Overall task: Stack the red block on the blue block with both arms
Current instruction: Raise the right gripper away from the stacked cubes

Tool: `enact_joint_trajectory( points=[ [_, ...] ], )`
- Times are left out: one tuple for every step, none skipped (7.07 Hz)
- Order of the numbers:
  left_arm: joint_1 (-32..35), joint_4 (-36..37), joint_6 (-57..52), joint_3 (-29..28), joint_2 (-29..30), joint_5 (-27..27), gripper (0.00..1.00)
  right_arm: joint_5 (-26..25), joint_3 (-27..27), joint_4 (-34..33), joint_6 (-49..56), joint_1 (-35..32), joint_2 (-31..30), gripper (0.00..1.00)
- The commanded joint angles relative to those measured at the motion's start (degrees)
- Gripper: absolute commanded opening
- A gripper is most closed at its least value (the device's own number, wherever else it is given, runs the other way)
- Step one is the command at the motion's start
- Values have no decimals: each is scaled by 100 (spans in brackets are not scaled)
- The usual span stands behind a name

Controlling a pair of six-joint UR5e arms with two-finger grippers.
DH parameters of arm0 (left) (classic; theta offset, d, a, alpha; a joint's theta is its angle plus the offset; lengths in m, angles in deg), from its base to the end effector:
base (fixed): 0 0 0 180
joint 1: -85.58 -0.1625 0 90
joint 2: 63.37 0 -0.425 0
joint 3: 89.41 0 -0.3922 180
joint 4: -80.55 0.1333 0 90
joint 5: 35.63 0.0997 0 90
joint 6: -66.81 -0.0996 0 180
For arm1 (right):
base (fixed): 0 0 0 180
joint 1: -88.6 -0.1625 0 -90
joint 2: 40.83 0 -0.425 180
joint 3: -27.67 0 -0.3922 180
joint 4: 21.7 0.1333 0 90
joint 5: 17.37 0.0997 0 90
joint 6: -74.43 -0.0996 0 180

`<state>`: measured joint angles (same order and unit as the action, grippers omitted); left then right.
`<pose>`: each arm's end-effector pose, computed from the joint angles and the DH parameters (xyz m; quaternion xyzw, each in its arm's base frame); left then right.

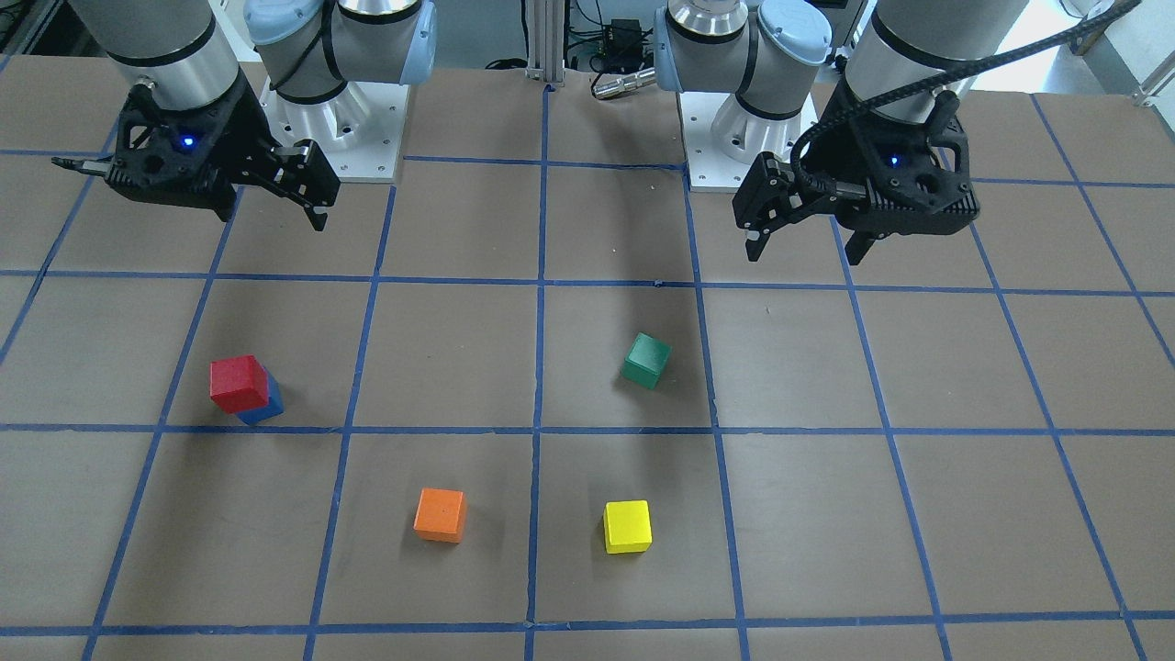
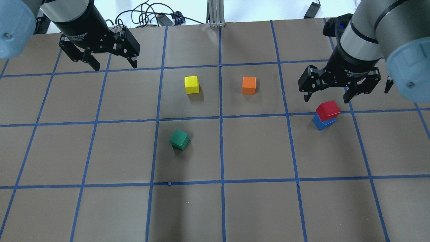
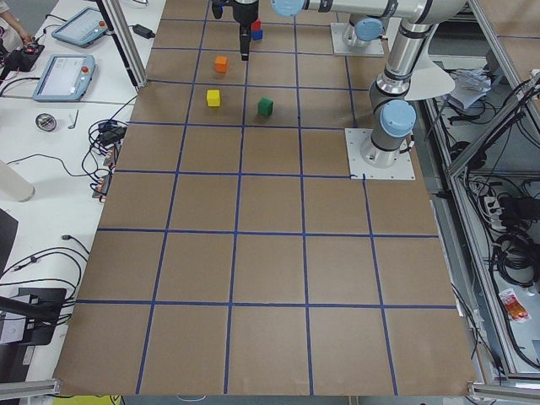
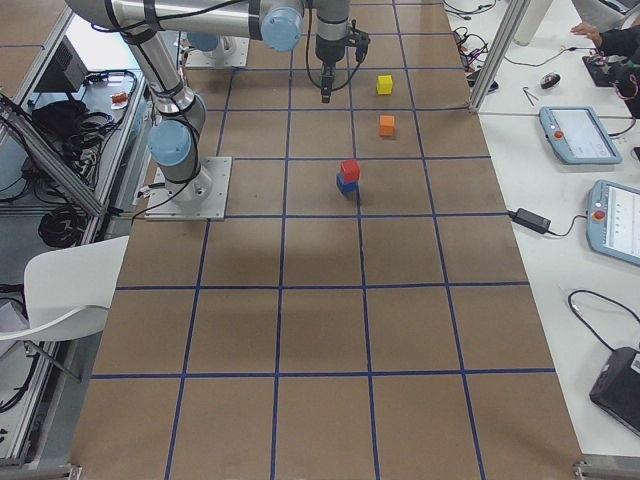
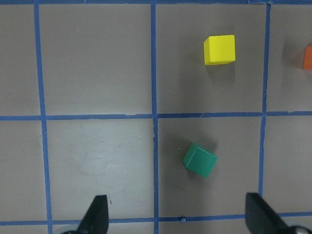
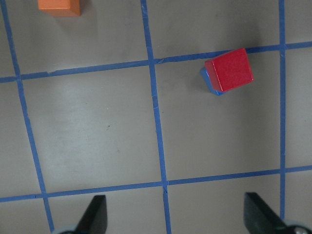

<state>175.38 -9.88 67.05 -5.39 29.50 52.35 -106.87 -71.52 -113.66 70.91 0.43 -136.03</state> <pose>-0.1350 -0.5176 0.5135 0.0034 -0.9996 0.0234 0.0176 0.1198 -0.4529 0.4554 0.0467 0.9987 0.0178 0.0041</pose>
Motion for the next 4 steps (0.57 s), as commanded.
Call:
enact_joint_trajectory(
  points=[
    [3,0,3,1,-6,9,100,12,-38,19,0,-78,19,100],
    [3,0,3,1,-6,0,100,12,-39,11,0,-78,10,100],
    [3,0,3,-8,3,0,100,12,-39,2,0,-78,1,100],
    [3,0,3,-8,3,0,100,29,-39,-7,0,-78,1,100]
  ],
)
